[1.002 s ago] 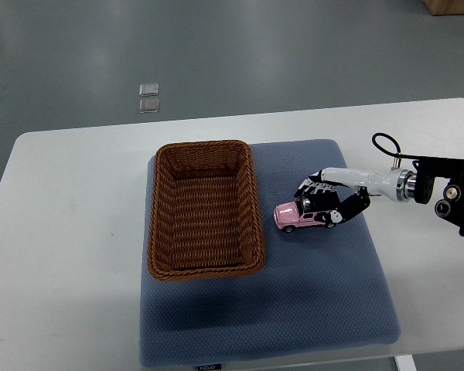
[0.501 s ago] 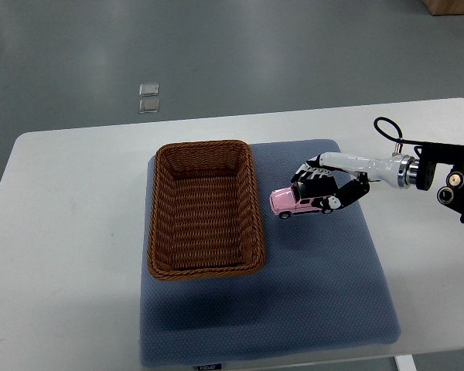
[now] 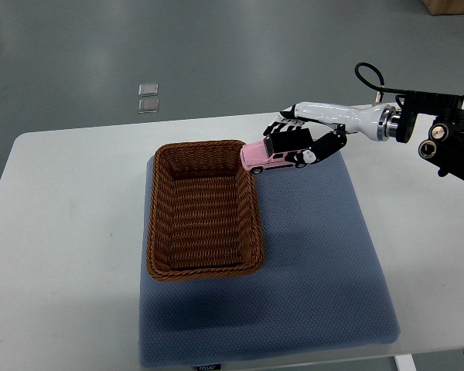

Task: Place pink car in brown basket
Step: 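Lift the pink car and carry it over the brown basket, then open the right hand to release the car into the basket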

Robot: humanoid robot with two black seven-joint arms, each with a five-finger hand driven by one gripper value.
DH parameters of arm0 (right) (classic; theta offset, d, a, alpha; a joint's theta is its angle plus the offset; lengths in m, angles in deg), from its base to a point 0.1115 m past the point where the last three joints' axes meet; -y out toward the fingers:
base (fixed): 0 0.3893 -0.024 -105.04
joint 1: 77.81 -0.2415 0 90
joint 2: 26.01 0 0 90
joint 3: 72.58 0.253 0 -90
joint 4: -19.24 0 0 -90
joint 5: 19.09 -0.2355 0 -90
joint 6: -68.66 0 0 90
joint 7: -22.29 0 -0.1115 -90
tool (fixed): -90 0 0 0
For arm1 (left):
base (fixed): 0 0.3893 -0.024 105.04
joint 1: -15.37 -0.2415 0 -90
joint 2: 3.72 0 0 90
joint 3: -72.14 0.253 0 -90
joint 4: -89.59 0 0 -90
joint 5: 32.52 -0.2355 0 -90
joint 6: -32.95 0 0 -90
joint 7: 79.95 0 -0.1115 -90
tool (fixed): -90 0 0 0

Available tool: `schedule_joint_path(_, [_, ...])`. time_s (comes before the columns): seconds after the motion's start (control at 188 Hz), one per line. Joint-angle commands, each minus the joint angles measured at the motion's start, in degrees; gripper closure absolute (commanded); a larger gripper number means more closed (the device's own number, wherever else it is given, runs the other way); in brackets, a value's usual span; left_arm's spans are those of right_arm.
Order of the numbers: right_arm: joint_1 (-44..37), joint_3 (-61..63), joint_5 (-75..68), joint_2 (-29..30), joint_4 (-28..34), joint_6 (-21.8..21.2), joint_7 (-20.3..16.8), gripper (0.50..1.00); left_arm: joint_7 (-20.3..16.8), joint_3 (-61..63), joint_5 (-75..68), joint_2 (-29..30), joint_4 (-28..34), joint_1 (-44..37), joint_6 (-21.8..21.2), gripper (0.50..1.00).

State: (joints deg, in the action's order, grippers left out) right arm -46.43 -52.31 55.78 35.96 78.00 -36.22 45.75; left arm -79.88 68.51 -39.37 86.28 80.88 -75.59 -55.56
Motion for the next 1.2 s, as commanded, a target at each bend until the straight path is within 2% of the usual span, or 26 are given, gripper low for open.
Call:
schedule_joint_path(0.0, [-1.2,-0.1,0.2,4.0,0.0,-0.1,-1.4,1.000,0.0,0.0,0.0,0.0,0.0,0.0,0.0,0.500])
schedule_joint_path(0.208, [-1.2,-0.6,0.9,13.9,-2.6,0.1,-3.7,1.000,0.0,0.0,0.0,0.0,0.0,0.0,0.0,0.500])
schedule_joint_path(0.405, [-0.5,-1.0,0.9,19.3,-7.3,0.5,-5.1,1.000,0.0,0.0,0.0,0.0,0.0,0.0,0.0,0.500])
schedule_joint_path(0.517, [0.3,-0.9,0.7,20.4,-8.3,0.6,-5.2,0.998,0.0,0.0,0.0,0.0,0.0,0.0,0.0,0.500])
schedule_joint_path(0.592, [0.8,-0.9,0.2,20.5,-9.0,0.6,-5.2,0.883,0.0,0.0,0.0,0.0,0.0,0.0,0.0,0.500])
schedule_joint_path(0.608, [0.9,-0.9,0.2,20.5,-9.1,0.6,-5.1,0.838,0.0,0.0,0.0,0.0,0.0,0.0,0.0,0.500])
schedule_joint_path(0.613, [0.9,-0.9,0.2,20.5,-9.1,0.6,-5.1,0.838,0.0,0.0,0.0,0.0,0.0,0.0,0.0,0.500])
schedule_joint_path(0.618, [1.0,-0.9,0.1,20.5,-9.1,0.7,-5.1,0.810,0.0,0.0,0.0,0.0,0.0,0.0,0.0,0.500])
schedule_joint_path(0.624, [1.0,-0.9,0.1,20.5,-9.1,0.7,-5.1,0.810,0.0,0.0,0.0,0.0,0.0,0.0,0.0,0.500])
schedule_joint_path(0.629, [1.0,-0.9,0.1,20.5,-9.2,0.7,-5.1,0.777,0.0,0.0,0.0,0.0,0.0,0.0,0.0,0.500])
schedule_joint_path(0.634, [1.0,-0.9,0.1,20.5,-9.2,0.7,-5.1,0.777,0.0,0.0,0.0,0.0,0.0,0.0,0.0,0.500])
schedule_joint_path(0.64, [1.1,-0.9,0.1,20.5,-9.2,0.7,-5.0,0.748,0.0,0.0,0.0,0.0,0.0,0.0,0.0,0.500])
schedule_joint_path(0.645, [1.1,-0.9,0.1,20.5,-9.2,0.7,-5.0,0.748,0.0,0.0,0.0,0.0,0.0,0.0,0.0,0.500])
schedule_joint_path(0.661, [1.3,-0.9,0.0,20.5,-9.3,0.7,-5.0,0.703,-0.1,0.0,0.0,0.0,0.0,0.0,0.0,0.500])
schedule_joint_path(0.693, [1.5,-0.9,0.0,20.5,-9.3,0.7,-5.0,0.673,-0.1,0.0,0.0,0.0,0.0,0.0,0.0,0.500])
schedule_joint_path(0.757, [1.8,-0.8,-0.2,20.5,-9.3,0.6,-5.0,0.640,0.0,0.0,0.0,0.0,0.0,0.0,0.0,0.500])
schedule_joint_path(1.002, [2.8,0.4,-2.0,19.1,-9.4,0.6,-5.0,0.638,0.0,0.0,0.0,0.0,0.0,0.0,0.0,0.500])
schedule_joint_path(1.194, [2.8,5.0,-22.4,14.2,-9.6,-0.6,-5.3,0.636,0.0,0.0,0.0,0.0,0.0,0.0,0.0,0.500])
